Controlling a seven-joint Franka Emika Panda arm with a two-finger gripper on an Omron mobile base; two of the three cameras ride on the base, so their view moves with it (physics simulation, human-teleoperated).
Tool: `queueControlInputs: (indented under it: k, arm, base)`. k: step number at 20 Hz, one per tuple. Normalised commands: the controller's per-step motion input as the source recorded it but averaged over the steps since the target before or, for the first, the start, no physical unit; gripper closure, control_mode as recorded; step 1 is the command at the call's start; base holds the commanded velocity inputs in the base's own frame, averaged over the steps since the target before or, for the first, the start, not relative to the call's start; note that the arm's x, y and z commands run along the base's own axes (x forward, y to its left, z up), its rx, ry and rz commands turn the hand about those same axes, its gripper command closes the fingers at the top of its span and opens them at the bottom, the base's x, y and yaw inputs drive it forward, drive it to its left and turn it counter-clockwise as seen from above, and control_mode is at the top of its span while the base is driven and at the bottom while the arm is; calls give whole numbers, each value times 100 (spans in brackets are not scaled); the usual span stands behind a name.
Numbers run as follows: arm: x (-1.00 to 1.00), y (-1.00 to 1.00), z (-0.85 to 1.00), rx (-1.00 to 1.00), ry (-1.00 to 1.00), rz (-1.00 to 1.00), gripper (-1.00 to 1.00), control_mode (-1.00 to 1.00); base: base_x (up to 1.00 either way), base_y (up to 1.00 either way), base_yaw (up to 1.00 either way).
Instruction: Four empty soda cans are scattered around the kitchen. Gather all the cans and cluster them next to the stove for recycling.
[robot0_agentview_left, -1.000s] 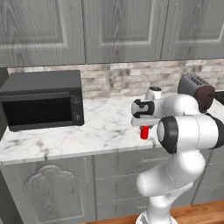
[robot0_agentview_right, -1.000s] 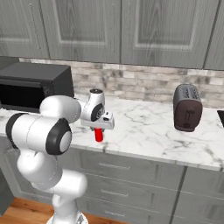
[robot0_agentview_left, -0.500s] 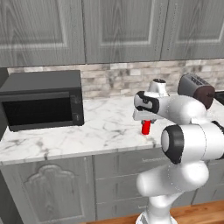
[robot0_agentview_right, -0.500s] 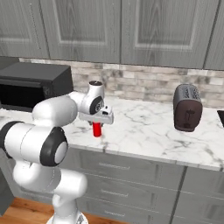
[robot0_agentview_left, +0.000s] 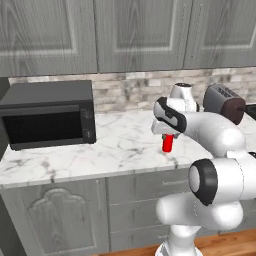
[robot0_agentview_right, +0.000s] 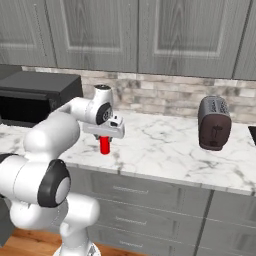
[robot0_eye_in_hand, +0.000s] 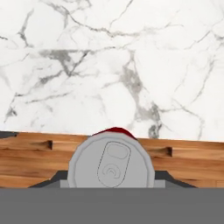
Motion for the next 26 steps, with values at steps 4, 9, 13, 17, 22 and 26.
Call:
queueControlInputs:
  k: [4, 9, 13, 17, 22, 26]
  arm:
    - [-32, 0, 22, 0, 0, -1, 100, -100]
    - [-28, 0, 17, 0, -2, -2, 100, -100]
    - [-32, 0, 15, 0, -4, -3, 100, -100]
    - [-8, 0, 3, 0, -1, -1, 100, 100]
    - [0, 0, 0, 0, 0, 0, 100, 100]
    - [0, 0, 0, 0, 0, 0, 100, 100]
  base:
    - [0, 0, 0]
    - [0, 0, 0]
    - [0, 0, 0]
    - [-14, 0, -2]
    - [-3, -10, -1]
    - [-1, -55, 0]
